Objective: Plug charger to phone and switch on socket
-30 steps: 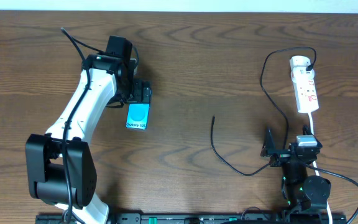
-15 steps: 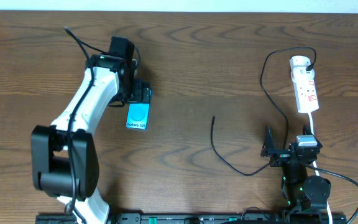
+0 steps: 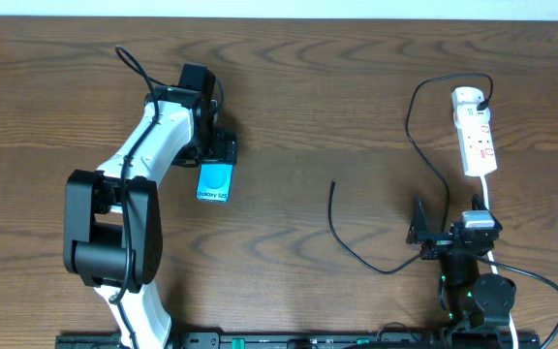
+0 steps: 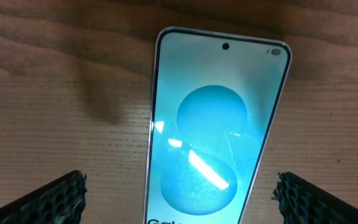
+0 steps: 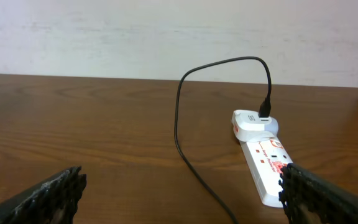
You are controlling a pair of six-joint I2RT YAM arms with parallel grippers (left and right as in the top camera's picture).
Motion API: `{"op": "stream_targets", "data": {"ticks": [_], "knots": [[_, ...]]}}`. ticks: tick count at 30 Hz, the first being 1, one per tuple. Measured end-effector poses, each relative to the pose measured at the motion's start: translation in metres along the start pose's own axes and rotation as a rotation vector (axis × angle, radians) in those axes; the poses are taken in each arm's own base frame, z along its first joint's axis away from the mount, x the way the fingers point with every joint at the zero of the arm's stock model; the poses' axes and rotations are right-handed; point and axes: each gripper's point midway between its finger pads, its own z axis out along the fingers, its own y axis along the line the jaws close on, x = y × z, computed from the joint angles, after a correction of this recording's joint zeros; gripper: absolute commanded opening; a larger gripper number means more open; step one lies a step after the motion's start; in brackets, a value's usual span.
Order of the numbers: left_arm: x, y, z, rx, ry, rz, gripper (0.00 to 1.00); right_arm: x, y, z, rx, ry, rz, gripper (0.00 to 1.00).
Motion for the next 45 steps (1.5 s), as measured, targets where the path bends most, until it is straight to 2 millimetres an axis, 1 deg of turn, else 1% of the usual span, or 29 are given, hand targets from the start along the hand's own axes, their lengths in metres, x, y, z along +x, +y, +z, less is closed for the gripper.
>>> {"op": "stream_targets", "data": {"ticks": [13, 22, 36, 45], "knots": [[-0.002, -0.002, 0.0, 0.002, -0.01, -0.019, 0.98, 0.0, 0.0, 0.0, 0.0, 0.0, 0.0, 0.99], [-0.001, -0.02, 0.006, 0.011, -0.027, 0.023, 0.98, 0.0, 0.0, 0.0, 0.0, 0.0, 0.0, 0.99], [0.005, -0.018, 0.016, 0.008, -0.013, 0.046, 0.98, 0.0, 0.0, 0.0, 0.0, 0.0, 0.0, 0.99], [-0.002, -0.02, 0.018, 0.013, -0.041, 0.052, 0.98, 0.0, 0.0, 0.0, 0.0, 0.0, 0.0, 0.99]]}}
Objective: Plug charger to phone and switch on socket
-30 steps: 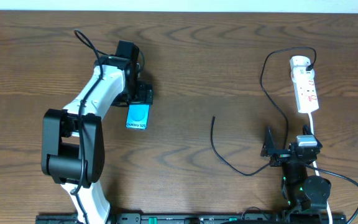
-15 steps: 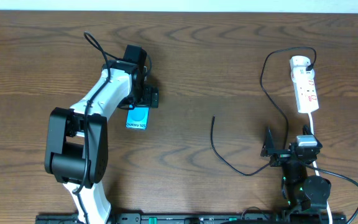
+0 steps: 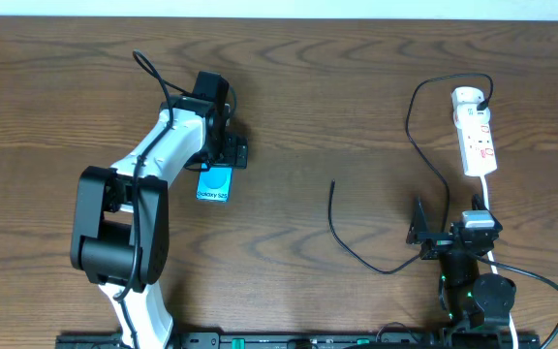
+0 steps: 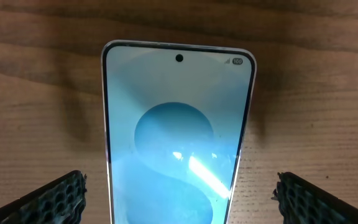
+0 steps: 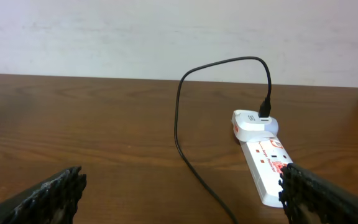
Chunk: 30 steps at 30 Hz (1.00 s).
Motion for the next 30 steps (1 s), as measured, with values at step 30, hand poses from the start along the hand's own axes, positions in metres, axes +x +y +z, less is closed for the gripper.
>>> {"op": "stream_targets", "data": {"ticks": [30], "knots": [[0.011, 0.002, 0.018, -0.01, 0.056, 0.006, 0.98, 0.0, 0.0, 0.0, 0.0, 0.0, 0.0, 0.99]]}}
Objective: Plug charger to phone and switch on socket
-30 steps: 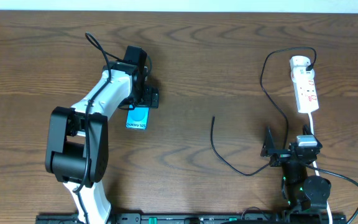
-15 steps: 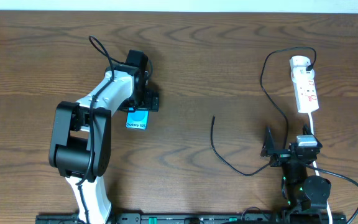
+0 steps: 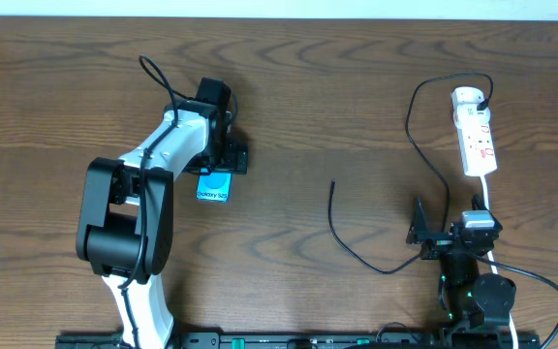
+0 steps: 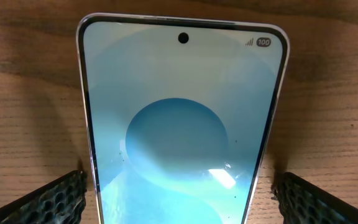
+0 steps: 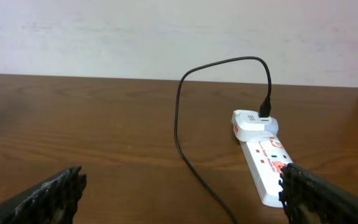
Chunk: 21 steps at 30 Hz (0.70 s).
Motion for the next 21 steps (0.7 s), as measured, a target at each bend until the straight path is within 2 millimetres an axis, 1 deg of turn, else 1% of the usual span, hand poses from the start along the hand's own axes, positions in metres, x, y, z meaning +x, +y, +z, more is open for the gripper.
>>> {"op": "stream_targets", "data": {"ticks": [21], "knots": [[0.0, 0.0001, 0.0, 0.0, 0.0, 0.023, 0.98, 0.0, 0.0, 0.0, 0.0, 0.0, 0.0, 0.99]]}}
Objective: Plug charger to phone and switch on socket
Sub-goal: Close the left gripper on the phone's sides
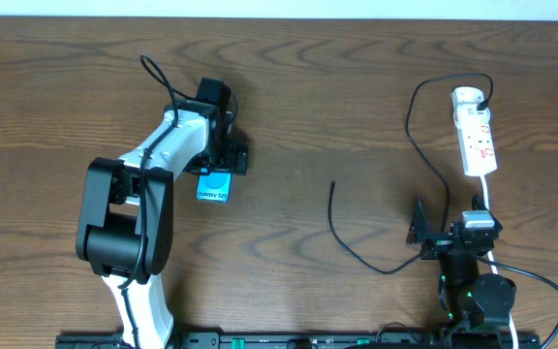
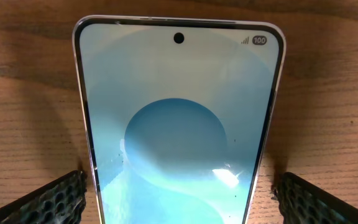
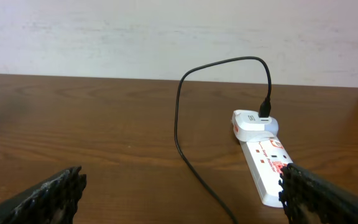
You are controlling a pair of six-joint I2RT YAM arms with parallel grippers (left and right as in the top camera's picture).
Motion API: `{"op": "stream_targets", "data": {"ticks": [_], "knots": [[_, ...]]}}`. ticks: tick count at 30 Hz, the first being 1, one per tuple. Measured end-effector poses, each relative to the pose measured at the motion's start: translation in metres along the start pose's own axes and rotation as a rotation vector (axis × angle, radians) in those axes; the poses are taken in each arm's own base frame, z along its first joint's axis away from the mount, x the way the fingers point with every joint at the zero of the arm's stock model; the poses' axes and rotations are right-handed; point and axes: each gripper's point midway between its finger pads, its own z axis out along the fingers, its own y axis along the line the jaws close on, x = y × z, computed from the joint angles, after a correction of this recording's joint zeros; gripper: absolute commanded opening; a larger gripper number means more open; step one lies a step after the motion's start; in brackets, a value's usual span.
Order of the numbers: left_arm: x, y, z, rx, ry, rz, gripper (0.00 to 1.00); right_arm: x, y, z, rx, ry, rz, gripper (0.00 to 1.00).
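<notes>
The phone [image 1: 214, 184] lies face up on the table, its blue screen lit, and it fills the left wrist view [image 2: 179, 106]. My left gripper [image 1: 219, 161] is low over its upper part and open [image 2: 179, 202], one finger on each side of the phone's long edges with slivers of wood showing between. A white power strip [image 1: 477, 136] lies at the far right with a white charger [image 1: 466, 96] plugged in at its top end. The black cable [image 1: 417, 145] loops down the table to a free end [image 1: 332, 184]. My right gripper [image 1: 422, 233] is open [image 3: 182, 193] and holds nothing.
The table is dark wood [image 1: 356, 78]. The power strip's own white lead [image 1: 489, 199] runs down past the right arm. A pale wall [image 3: 166, 31] stands behind the table's far edge in the right wrist view.
Hardly anything: in the left wrist view the phone sits a touch further left between the open fingers. The right arm, cable and power strip have not moved.
My left gripper was open above the phone, which lay skewed and off to the right in its view. Then the phone was straight and centred between the fingers. After that the gripper was lower, its fingers flanking the phone's sides, as now. The right arm stayed still.
</notes>
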Motion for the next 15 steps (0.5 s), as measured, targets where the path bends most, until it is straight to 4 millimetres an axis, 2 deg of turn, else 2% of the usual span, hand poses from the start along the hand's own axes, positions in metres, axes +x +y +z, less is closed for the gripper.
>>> {"op": "stream_targets", "data": {"ticks": [7, 15], "knots": [[0.0001, 0.0, 0.0001, 0.0, 0.0, 0.0, 0.99, -0.0001, 0.0, 0.0, 0.0, 0.0, 0.0, 0.99], [0.0001, 0.0005, 0.0001, -0.003, 0.0, 0.007, 0.71, 0.0, 0.0, 0.0, 0.0, 0.0, 0.0, 0.99]]}}
